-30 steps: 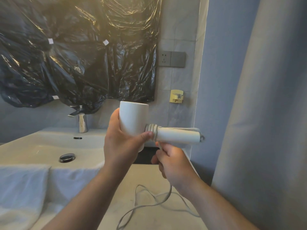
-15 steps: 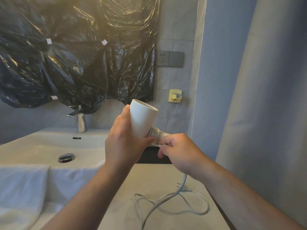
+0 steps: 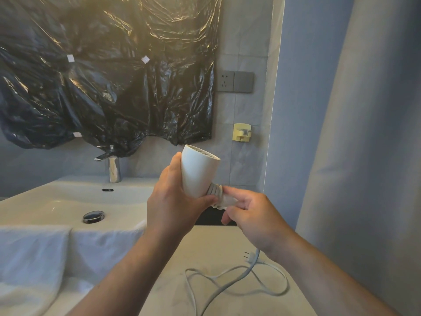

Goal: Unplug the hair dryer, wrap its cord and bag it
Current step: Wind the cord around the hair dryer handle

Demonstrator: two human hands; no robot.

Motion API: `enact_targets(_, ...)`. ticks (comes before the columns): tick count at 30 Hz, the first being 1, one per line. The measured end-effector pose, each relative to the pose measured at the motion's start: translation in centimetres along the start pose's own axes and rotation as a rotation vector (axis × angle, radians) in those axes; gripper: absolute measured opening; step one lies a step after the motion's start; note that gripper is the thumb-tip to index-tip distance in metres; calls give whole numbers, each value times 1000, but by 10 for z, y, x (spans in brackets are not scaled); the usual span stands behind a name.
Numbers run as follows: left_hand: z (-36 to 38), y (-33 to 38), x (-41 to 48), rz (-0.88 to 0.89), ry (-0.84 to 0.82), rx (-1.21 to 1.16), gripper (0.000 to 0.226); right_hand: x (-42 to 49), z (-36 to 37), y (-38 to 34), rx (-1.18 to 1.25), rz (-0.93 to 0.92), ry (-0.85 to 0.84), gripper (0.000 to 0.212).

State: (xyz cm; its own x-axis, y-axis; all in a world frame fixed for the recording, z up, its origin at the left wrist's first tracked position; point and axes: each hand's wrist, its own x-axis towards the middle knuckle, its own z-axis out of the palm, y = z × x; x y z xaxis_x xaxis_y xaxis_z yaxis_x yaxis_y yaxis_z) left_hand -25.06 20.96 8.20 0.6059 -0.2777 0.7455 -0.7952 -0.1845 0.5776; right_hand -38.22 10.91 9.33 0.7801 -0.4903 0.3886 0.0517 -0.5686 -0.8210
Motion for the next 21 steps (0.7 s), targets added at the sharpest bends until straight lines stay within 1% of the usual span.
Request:
enact_targets(3,-1,-4,1,40,-21,27,115,2,0,8,-7,9,-23,51)
enact_targets(6,-4,-8,1,45,-60,33,116,5,-6,12,-37,14,-108,54)
enact_targets(8,-6,-12,2,46,-85,32,114,7,-14,11,-132,19,-176,55)
enact_targets(10,-8,-14,3,52,-110,31,113,10,-21,5,-287,17,-258,55)
enact_targets(11,-10,-13,4,63,-129,46,114,12,-24,0,-362,4,-286,50)
enact_targets(14,-14,-10,9,106,-209,94,112,20,-32,-12,-586,-61,-276,20)
enact_targets(16,-16,-8,12,117,-256,99,112,24,-33,-15,-728,-134,-243,15)
enact_targets(18,-18,-9,15,120,-313,87,113,29,-32,-14,-735,-202,-212,14)
enact_targets(21,-20,-11,17,126,-350,2,111,34,-31,-5,-564,-173,-166,12)
